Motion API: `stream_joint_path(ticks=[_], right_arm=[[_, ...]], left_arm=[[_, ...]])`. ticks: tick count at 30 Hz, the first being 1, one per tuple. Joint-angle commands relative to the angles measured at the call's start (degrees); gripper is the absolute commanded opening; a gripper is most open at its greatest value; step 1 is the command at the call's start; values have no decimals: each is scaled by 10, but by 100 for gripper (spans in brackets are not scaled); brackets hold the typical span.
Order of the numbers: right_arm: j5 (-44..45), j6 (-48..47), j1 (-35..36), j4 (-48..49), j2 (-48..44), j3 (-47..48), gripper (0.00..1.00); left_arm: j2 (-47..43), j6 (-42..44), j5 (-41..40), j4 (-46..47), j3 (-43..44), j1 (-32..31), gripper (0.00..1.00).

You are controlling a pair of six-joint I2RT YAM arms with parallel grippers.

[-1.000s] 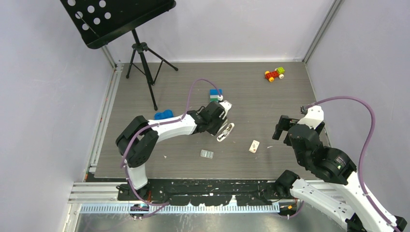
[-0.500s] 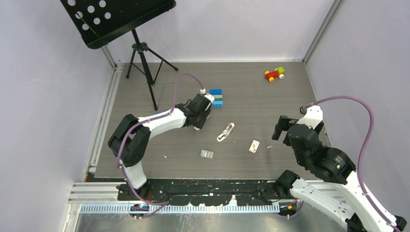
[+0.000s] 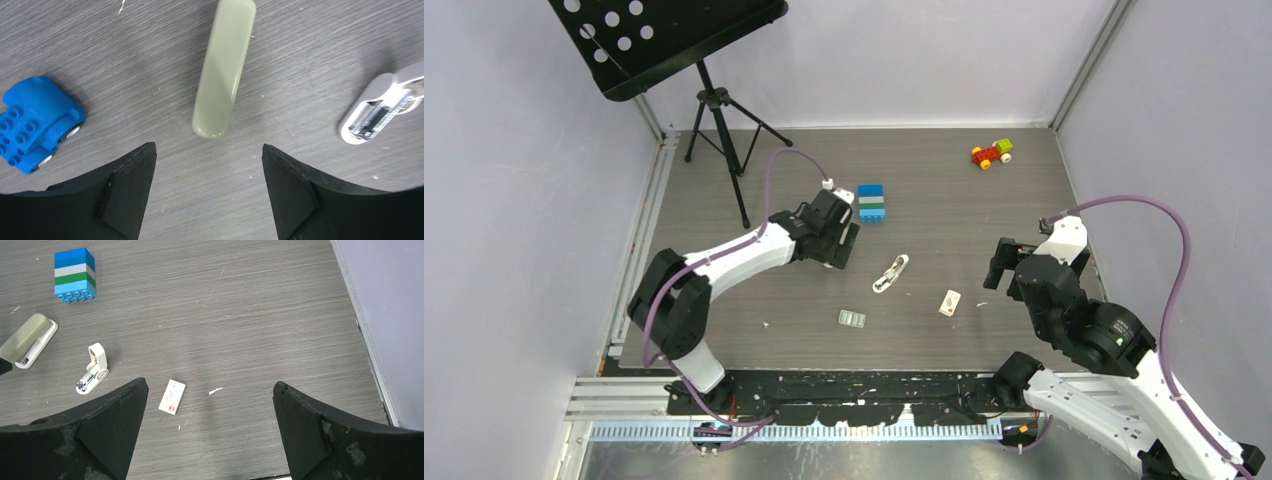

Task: Load the staples into the stapler

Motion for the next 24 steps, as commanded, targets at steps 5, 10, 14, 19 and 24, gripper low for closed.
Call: stream_joint_path(ticks=[5,10,14,19,24], right_arm=[[-2,-8,3,24,8,0,100],[-4,-9,3,23,7,0,100],[-4,-9,3,24,4,0,100],[-2,-8,3,25,-5,-2,100],[-4,-9,3,26,-15,-5,99]], left_arm=[[-106,-113,-1,-42,-41,-57,80],[-146,-161,-37,-48,-75,-118,77],[-165,-198,-51,-38,-99,-157,74],[-152,-233,-52,-13,-120,-189,66],[-119,-246,-59,1,-121,-214,58]])
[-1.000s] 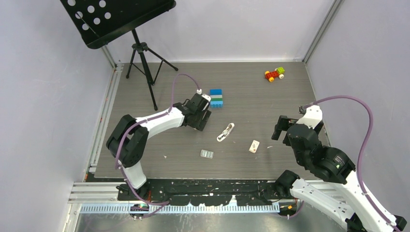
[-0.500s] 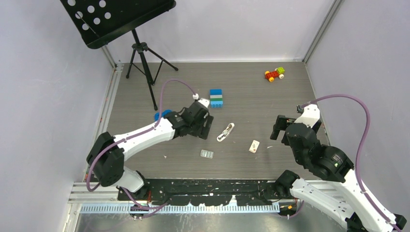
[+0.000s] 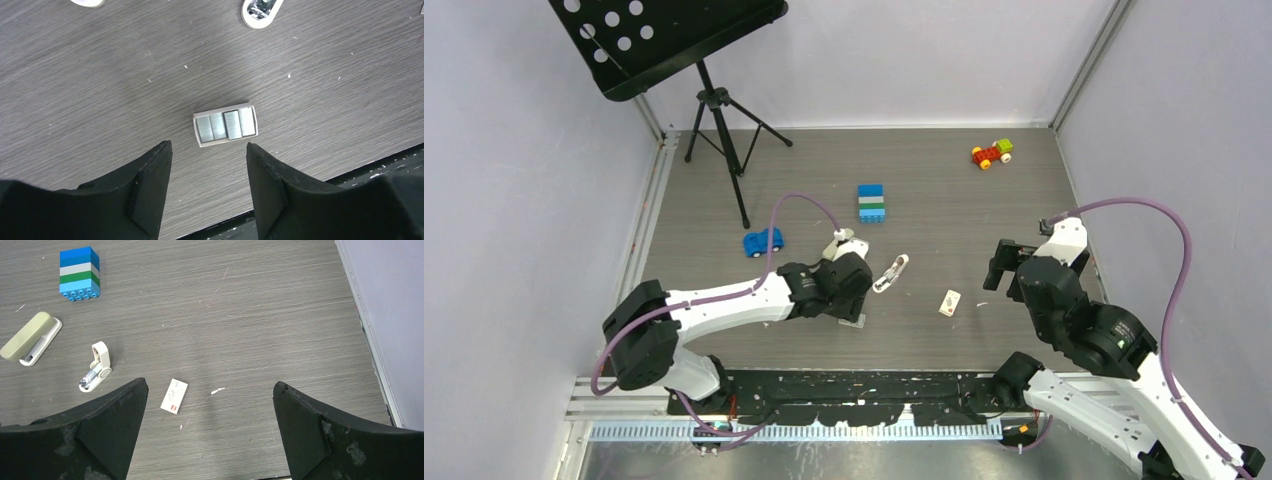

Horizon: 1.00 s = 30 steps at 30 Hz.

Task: Load the staples into the stapler

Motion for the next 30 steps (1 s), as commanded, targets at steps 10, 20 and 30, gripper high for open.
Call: stream_joint_path(ticks=[10,20,30], right_arm=[[0,-6,3,24,-12,-4,99],[0,-6,3,25,-5,-5,99],[0,-5,3,25,1,-5,100]], left_arm=[[52,-36,-29,53,-5,-21,48],[85,-37,-12,72,-9,-21,46],[105,-40,-6,76,-14,-22,43]])
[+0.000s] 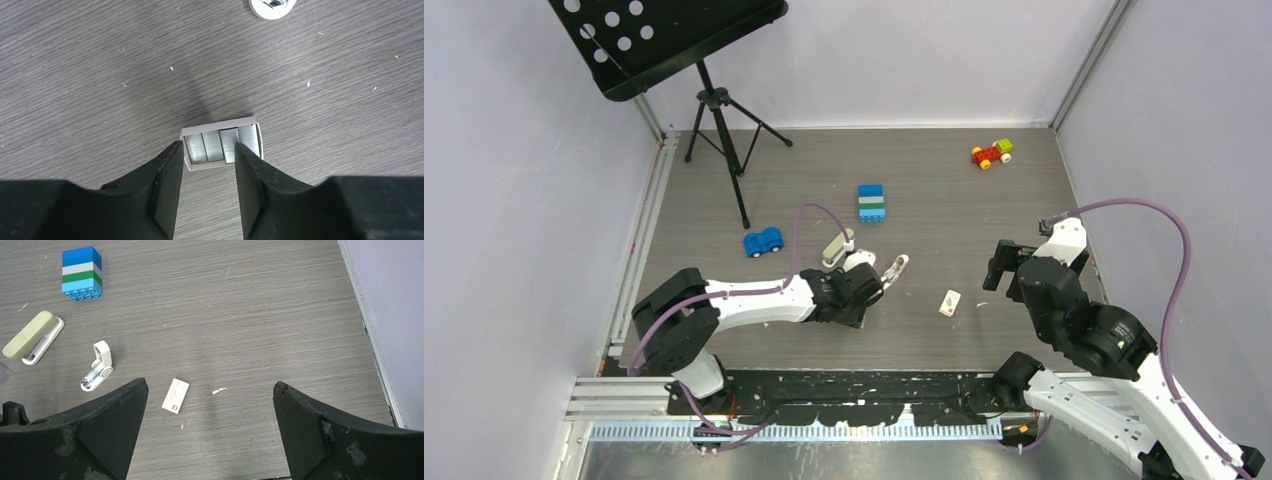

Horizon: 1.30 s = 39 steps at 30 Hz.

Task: Load the staples into the stapler

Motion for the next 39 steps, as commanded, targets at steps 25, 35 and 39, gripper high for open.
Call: stream_joint_path(ticks=[25,35,39], right_arm=[[4,-5,2,21,5,-1,99],[3,-4,2,21,1,-2,99],[3,-5,2,21,-2,-2,99]], left_arm=[[26,-9,-41,-5,22,-25,49],[46,-9,-60,-15,32,-36,43],[45,-10,-72,-24,35,-40,41]])
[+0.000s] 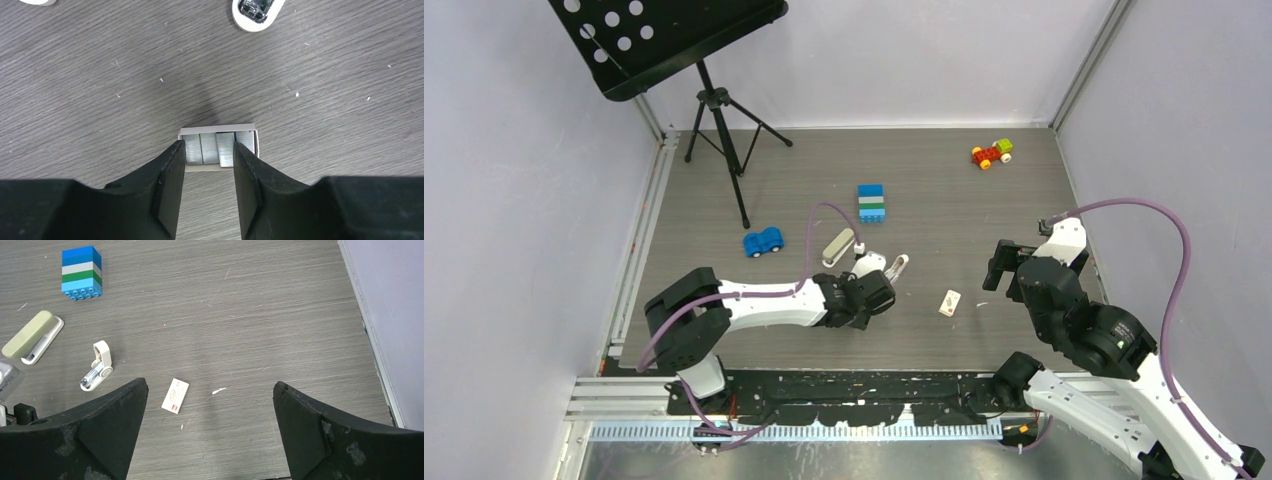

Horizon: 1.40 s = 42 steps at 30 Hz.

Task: Load the staples into the stapler

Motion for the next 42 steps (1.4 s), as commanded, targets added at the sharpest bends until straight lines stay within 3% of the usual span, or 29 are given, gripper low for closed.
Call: stream_joint_path(ticks=[1,15,35,42], right_arm=[[3,-3,2,20,-4,-1,99],[4,-3,2,20,-11,-2,99],[3,-3,2,21,-13,-3,99],[3,-4,2,22,-10,-2,99]], left_arm=[[13,-9,-20,-23,9,-8,41],[-4,-8,-43,-35,8,-13,36],[48,-18,-25,-36,19,-12,34],[51,-23,-29,-45,20,-13,23]])
